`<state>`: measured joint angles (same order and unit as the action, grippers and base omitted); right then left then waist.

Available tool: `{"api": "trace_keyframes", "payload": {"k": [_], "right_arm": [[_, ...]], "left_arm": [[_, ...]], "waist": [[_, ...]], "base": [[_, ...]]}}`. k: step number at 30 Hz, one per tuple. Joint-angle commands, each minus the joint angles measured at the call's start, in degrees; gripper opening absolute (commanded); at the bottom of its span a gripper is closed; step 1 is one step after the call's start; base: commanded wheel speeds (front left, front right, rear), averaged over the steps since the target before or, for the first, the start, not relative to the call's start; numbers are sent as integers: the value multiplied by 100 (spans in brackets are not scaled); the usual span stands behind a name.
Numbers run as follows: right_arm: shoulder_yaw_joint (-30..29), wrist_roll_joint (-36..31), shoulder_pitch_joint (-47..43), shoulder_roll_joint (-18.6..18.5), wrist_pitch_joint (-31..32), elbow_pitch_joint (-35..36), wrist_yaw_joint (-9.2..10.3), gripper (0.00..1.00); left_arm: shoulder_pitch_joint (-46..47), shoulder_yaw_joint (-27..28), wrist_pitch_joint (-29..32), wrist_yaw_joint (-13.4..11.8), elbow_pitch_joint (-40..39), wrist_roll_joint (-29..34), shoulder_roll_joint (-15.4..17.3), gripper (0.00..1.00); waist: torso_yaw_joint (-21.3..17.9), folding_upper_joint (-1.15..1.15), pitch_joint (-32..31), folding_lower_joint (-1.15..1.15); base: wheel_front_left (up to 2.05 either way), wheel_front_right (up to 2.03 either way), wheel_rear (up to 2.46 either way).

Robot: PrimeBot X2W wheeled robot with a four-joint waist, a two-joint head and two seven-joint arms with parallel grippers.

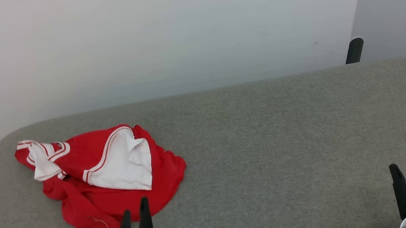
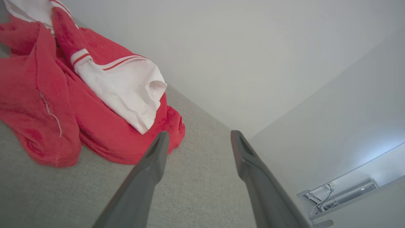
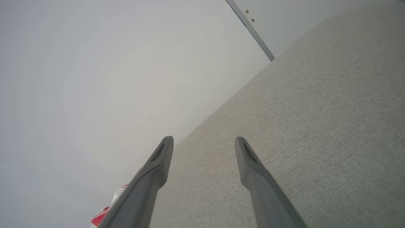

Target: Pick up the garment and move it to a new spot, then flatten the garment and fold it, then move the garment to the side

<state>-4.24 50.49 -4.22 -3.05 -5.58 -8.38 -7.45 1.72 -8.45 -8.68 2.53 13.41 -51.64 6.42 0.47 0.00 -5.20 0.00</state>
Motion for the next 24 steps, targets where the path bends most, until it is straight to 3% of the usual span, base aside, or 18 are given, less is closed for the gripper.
{"api": "trace_keyframes", "payload": {"k": [1,12,24], "right_arm": [[-24,-291,-49,-10,-53,79,-3,100],[-153,-1567,-93,11,-173,111,-4,100],[-200,-2464,-159,19,-281,168,-4,100]], "left_arm": [[-20,26,-56,-18,-60,319,18,100],[-74,122,-207,-98,-182,1962,13,100],[-177,322,-359,1,-266,3150,-44,100]], "waist": [[0,0,-13,0],[9,0,-81,0],[25,0,-160,0]], "base": [[0,0,0],[0,0,0],[0,0,0]]}}
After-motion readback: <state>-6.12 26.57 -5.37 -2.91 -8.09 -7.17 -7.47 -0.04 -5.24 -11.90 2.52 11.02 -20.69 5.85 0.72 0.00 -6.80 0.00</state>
